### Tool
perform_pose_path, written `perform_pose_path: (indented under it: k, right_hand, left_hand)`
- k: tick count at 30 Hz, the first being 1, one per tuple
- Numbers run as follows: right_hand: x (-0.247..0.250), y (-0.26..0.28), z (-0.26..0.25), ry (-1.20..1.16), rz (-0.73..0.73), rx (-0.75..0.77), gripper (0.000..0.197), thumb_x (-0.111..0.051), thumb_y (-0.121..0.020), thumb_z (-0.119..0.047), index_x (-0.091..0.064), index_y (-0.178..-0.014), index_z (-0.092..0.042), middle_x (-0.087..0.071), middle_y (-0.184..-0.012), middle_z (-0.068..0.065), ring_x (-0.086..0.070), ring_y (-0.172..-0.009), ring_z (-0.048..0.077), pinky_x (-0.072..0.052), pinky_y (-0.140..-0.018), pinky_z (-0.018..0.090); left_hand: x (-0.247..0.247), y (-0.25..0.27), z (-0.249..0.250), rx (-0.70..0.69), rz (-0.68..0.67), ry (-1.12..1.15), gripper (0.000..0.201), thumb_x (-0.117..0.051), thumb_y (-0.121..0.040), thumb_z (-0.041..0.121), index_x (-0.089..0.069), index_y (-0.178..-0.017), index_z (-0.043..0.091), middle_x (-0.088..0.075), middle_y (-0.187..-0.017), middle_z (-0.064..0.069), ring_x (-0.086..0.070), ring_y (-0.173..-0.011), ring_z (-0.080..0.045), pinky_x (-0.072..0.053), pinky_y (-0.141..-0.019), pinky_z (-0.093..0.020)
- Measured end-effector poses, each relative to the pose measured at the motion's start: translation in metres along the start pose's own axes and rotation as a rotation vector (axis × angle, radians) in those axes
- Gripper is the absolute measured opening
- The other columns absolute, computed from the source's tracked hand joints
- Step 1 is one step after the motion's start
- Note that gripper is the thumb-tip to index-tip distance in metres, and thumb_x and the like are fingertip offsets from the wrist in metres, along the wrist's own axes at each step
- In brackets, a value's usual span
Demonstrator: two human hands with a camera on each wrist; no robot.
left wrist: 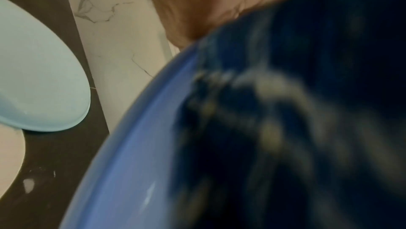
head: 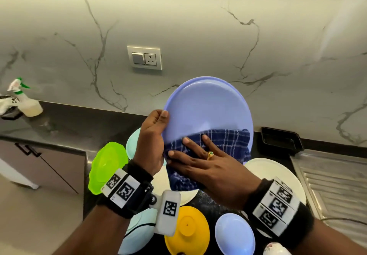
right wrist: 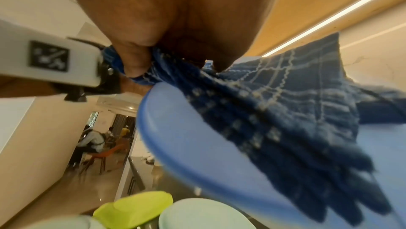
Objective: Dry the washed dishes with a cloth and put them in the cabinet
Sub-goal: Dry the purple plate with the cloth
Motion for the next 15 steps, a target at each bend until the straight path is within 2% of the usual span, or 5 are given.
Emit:
perform_pose_path:
  k: [4, 8, 11, 13, 15]
  right_hand:
    - [-0.01, 0.014, -0.004, -0.011, -0.072, -0.014, 0.068, -0.038, -0.097, -0.03, -0.01, -0.159, -0.032, -0.007, -0.166, -0.014, -0.003, -0.153, 0.026, -0.016, -0.12, 0.057]
    - [-0.011, -0.003, 0.005, -0.111, -0.099, -0.102, 0.068, -0.029, -0.097, -0.034, 0.001, -0.158, -0.037, 0.005, -0.165, -0.017, 0.008, -0.153, 0.021, -0.008, -0.122, 0.052]
    - [-0.009, -0.018, 0.02, -0.266, -0.005, -0.225, 0.066, -0.02, -0.096, -0.035, 0.009, -0.155, -0.042, 0.016, -0.161, -0.023, 0.015, -0.152, 0.013, 0.0, -0.124, 0.047]
    - [-0.007, -0.024, 0.032, -0.421, 0.074, -0.338, 0.068, -0.031, -0.1, -0.026, 0.009, -0.152, -0.044, 0.019, -0.159, -0.027, 0.02, -0.15, 0.007, 0.001, -0.124, 0.048]
    - [-0.007, -0.027, 0.035, -0.49, 0.116, -0.387, 0.073, -0.041, -0.103, -0.025, 0.008, -0.153, -0.044, 0.018, -0.159, -0.027, 0.021, -0.149, 0.007, 0.0, -0.124, 0.05]
  left_hand:
    - [0.002, 0.002, 0.001, 0.005, 0.015, 0.047, 0.039, -0.053, -0.094, 0.035, -0.055, -0.102, -0.003, -0.059, -0.105, -0.017, -0.054, -0.094, -0.03, -0.044, -0.088, -0.051]
    - [-0.001, 0.006, -0.009, 0.036, 0.005, 0.073, 0.02, -0.049, -0.105, 0.026, -0.054, -0.103, 0.007, -0.059, -0.105, -0.019, -0.056, -0.095, -0.033, -0.046, -0.088, -0.053]
    - [-0.001, 0.003, -0.011, 0.011, -0.017, 0.074, 0.02, -0.047, -0.105, 0.022, -0.054, -0.09, 0.011, -0.059, -0.105, -0.019, -0.057, -0.1, -0.031, -0.047, -0.099, -0.055]
    - [-0.002, 0.001, -0.01, -0.017, -0.013, 0.068, 0.018, -0.051, -0.1, 0.025, -0.056, -0.088, 0.012, -0.059, -0.106, -0.019, -0.056, -0.101, -0.03, -0.045, -0.101, -0.054]
    - [-0.001, 0.0, -0.01, -0.046, 0.036, 0.056, 0.019, -0.053, -0.096, 0.028, -0.058, -0.088, 0.013, -0.06, -0.103, -0.02, -0.055, -0.1, -0.03, -0.045, -0.099, -0.054]
Point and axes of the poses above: each hand's wrist, its own y-axis away from the middle knuckle, its own x-axis out of the back of the hand, z = x × y, the point moved 3 cm from there along -y, towards the middle knuckle
